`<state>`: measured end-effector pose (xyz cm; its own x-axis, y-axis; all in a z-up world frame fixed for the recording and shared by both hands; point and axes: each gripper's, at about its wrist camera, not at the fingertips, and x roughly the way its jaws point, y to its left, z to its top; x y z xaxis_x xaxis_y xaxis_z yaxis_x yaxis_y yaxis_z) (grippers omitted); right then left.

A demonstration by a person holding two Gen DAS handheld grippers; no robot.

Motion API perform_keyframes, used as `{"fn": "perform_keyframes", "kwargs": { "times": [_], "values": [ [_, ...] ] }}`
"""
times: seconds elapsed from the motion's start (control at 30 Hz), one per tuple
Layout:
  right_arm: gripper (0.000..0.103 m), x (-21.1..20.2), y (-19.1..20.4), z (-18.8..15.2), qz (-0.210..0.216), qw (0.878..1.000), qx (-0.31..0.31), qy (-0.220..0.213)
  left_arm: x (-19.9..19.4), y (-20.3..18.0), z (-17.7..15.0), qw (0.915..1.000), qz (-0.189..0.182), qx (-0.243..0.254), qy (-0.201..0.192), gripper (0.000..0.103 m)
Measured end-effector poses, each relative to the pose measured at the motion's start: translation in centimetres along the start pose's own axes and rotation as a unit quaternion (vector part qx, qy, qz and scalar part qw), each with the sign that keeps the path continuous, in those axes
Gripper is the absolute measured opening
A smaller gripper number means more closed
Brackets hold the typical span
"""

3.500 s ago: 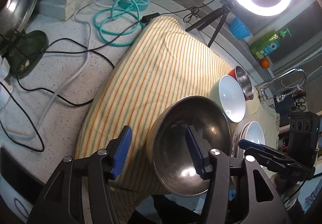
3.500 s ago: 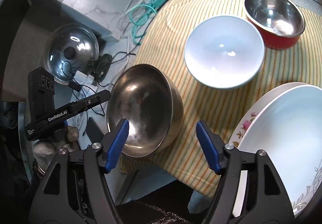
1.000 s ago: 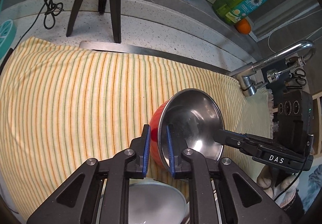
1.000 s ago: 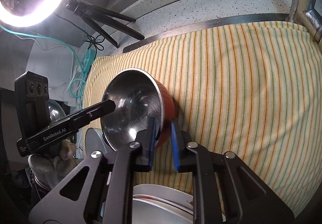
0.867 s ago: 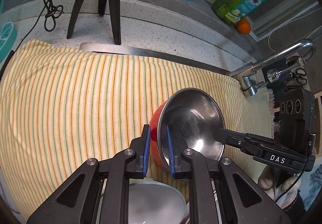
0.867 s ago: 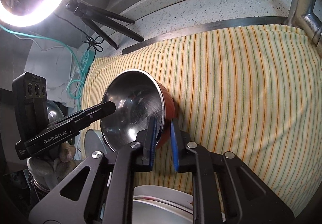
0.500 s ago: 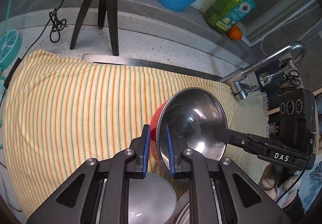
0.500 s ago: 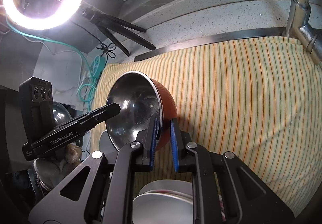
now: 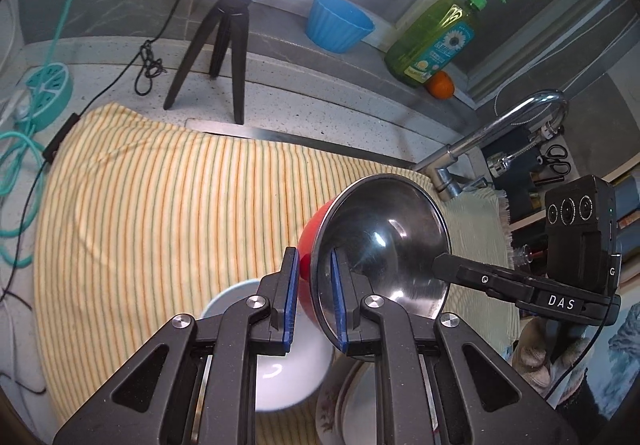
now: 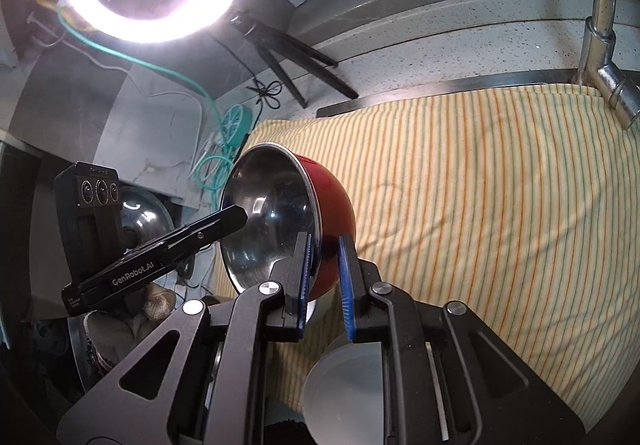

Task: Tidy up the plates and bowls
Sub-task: 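Lift the red-sided steel bowl and lower it into the large steel bowl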

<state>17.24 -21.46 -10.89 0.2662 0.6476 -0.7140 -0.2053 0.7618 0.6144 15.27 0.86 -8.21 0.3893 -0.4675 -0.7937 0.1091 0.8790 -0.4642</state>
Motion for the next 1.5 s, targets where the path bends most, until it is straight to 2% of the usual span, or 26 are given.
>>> {"fn": "perform_keyframes", "kwargs": {
  "times": [0.37, 0.8, 1.17, 1.5],
  "values": [
    [0.015, 0.6, 5.0, -3.2, 0.027, 0.999, -0.039, 0.017, -4.9, 2.4, -3.6, 0.9992, 0.014, -0.028, -0.027, 0.014],
    [0.015, 4.5, 10.3, -8.1, 0.054, 0.992, -0.079, 0.079, -9.2, 7.2, -9.1, 0.9953, 0.035, -0.082, -0.037, 0.014],
    [0.015, 8.5, 11.7, -11.4, 0.05, 0.985, -0.093, 0.135, -10.2, 10.2, -13.5, 0.9904, 0.049, -0.127, -0.026, 0.014],
    [0.015, 11.4, 11.7, -12.9, 0.025, 0.981, -0.1, 0.166, -9.6, 11.6, -15.4, 0.9886, 0.055, -0.14, -0.003, 0.014]
  ]
}}
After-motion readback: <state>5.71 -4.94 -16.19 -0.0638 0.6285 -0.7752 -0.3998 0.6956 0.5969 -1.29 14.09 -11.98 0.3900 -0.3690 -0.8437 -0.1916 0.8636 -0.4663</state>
